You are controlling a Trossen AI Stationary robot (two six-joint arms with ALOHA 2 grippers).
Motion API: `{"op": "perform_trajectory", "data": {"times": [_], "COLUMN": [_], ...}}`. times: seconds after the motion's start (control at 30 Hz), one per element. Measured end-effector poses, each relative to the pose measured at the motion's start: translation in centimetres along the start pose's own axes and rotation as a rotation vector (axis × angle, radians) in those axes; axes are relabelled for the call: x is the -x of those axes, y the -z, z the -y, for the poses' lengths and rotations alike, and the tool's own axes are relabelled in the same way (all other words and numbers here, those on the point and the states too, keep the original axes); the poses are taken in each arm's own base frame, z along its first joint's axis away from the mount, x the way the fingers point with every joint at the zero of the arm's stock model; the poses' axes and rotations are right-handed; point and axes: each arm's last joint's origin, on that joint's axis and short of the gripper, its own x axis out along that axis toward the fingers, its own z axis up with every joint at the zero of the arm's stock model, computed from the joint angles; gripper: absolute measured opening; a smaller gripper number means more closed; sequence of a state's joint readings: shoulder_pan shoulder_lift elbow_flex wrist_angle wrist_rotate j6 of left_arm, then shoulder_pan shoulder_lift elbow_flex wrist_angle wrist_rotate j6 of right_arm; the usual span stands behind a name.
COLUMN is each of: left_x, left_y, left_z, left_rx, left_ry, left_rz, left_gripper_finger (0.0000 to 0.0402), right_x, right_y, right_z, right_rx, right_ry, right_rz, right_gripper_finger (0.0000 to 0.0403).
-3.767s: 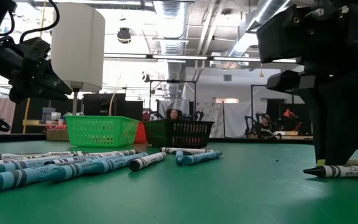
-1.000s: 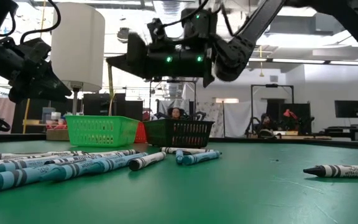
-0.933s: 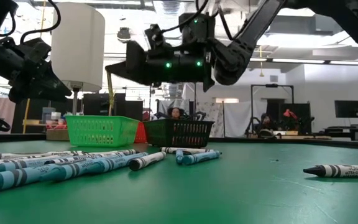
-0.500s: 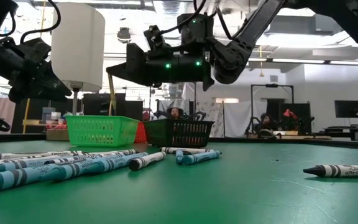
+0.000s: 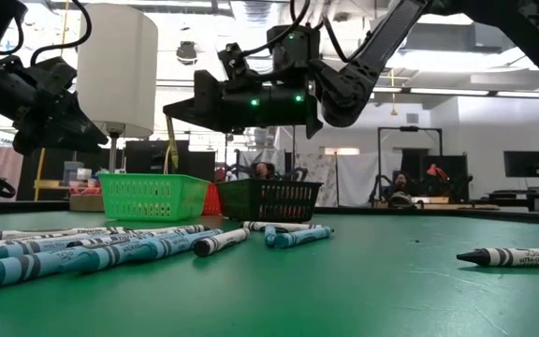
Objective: Sort crayons
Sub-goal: Put the yellow crayon into the green bin
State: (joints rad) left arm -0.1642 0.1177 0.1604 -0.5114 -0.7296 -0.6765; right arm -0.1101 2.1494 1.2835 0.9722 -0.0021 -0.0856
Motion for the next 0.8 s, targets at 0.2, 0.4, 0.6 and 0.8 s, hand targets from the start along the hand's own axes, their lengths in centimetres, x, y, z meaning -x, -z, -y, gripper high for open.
{"op": "perform_trajectory", "data": {"times": [0.2, 0.4, 0.6, 0.8], "left_x": [0.0, 0.0, 0.0, 0.0], "left_y": [0.0, 0.0, 0.0, 0.0], "left_z": [0.0, 0.0, 0.0, 0.0], "left_rx": [-0.002, -0.009, -0.008, -0.006], "left_ry": [0.0, 0.0, 0.0, 0.004], "left_rz": [0.0, 0.0, 0.0, -0.002], "left_gripper_finger": [0.0137, 0.0137, 0.0137, 0.0137], "right_x": [0.0, 0.0, -0.1, -0.2], "right_y": [0.3, 0.5, 0.9, 2.3], "right_z": [0.1, 0.1, 0.0, -0.1], "right_rx": [-0.001, -0.006, 0.023, 0.02], "right_ry": [-0.002, -0.005, -0.006, -0.008], "right_rz": [-0.031, -0.051, -0.042, -0.063], "right_gripper_finger": [0.0001, 0.0001, 0.0001, 0.0001]}}
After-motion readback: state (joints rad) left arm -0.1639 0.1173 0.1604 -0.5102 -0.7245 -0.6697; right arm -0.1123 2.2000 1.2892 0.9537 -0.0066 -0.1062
